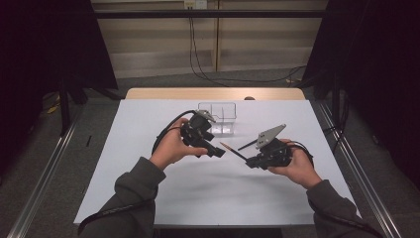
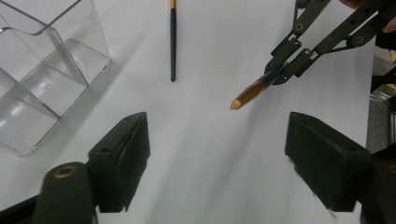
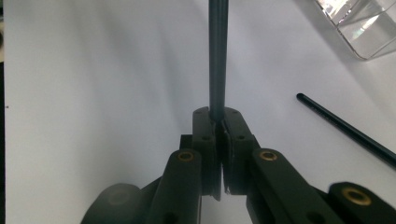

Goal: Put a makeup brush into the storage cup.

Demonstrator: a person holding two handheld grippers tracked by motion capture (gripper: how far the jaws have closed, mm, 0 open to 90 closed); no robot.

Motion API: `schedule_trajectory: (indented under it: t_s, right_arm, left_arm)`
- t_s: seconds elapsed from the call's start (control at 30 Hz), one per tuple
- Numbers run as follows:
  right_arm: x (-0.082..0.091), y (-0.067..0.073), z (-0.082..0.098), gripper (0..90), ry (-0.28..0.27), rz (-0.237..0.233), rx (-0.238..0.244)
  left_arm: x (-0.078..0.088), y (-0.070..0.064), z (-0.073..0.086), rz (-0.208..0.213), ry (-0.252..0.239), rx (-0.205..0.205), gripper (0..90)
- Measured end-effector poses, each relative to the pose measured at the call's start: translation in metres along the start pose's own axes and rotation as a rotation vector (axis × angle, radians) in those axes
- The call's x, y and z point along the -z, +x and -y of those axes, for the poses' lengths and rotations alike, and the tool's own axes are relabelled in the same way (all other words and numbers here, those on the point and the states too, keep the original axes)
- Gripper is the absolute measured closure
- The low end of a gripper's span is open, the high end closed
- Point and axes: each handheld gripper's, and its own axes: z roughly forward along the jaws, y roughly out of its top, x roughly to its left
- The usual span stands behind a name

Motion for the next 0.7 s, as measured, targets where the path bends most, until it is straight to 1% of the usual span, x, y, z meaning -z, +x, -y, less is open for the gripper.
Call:
schedule_trajectory:
  t_s: [0.03,0.07,0.1,0.23,0.27,0.3,0.33,0.4,0.43,0.5,0.57,0.6,0.67,0.7]
  right_arm:
    - [-0.0002,-0.0003,-0.0002,85.7,-0.004,-0.001,-0.001]
    - [-0.0001,-0.0003,-0.0005,85.6,-0.004,-0.001,-0.001]
    - [0.0002,-0.0003,-0.0008,85.6,-0.007,-0.004,-0.005]
    - [-0.0003,-0.0009,-0.0011,85.6,-0.030,-0.008,-0.026]
    - [-0.0005,-0.0009,-0.0010,85.6,-0.040,-0.010,-0.032]
    - [-0.0007,-0.0012,-0.0010,85.6,-0.051,-0.015,-0.038]
    - [-0.0008,-0.0013,-0.0011,85.6,-0.060,-0.019,-0.045]
    - [-0.0011,-0.0009,-0.0014,85.6,-0.074,-0.016,-0.067]
    - [-0.0013,-0.0008,-0.0016,85.6,-0.082,-0.017,-0.070]
    - [-0.0012,-0.0009,-0.0021,85.6,-0.112,-0.020,-0.092]
    - [-0.0015,-0.0011,-0.0023,85.6,-0.137,-0.024,-0.115]
    - [-0.0017,-0.0010,-0.0024,85.6,-0.148,-0.026,-0.122]
    - [-0.0022,-0.0012,-0.0027,85.6,-0.168,-0.029,-0.137]
    - [-0.0026,-0.0010,-0.0030,85.6,-0.176,-0.026,-0.150]
  left_arm:
    - [0.0003,0.0002,0.0002,-0.006,0.002,0.001,19.3]
    - [0.0008,0.0011,0.0004,-0.001,0.000,0.001,18.5]
    - [0.0010,0.0011,0.0006,-0.005,0.000,0.002,16.9]
    - [-0.0001,0.0014,0.0019,0.001,-0.022,0.015,14.8]
    - [0.0002,0.0014,0.0020,-0.001,-0.024,0.013,14.7]
    - [-0.0007,0.0016,0.0026,0.012,-0.049,0.024,14.5]
    - [-0.0003,0.0016,0.0026,0.015,-0.055,0.033,14.3]
    - [0.0010,0.0026,0.0021,0.008,-0.051,0.035,13.3]
    - [0.0011,0.0034,0.0023,0.010,-0.058,0.031,12.9]
    - [0.0014,0.0030,0.0023,0.008,-0.071,0.041,12.7]
    - [0.0021,0.0029,0.0021,0.007,-0.072,0.043,12.6]
    - [0.0006,0.0027,0.0030,0.011,-0.098,0.050,12.5]
    - [-0.0007,0.0028,0.0037,0.016,-0.115,0.057,11.9]
    - [0.0007,0.0027,0.0032,0.004,-0.095,0.054,11.6]
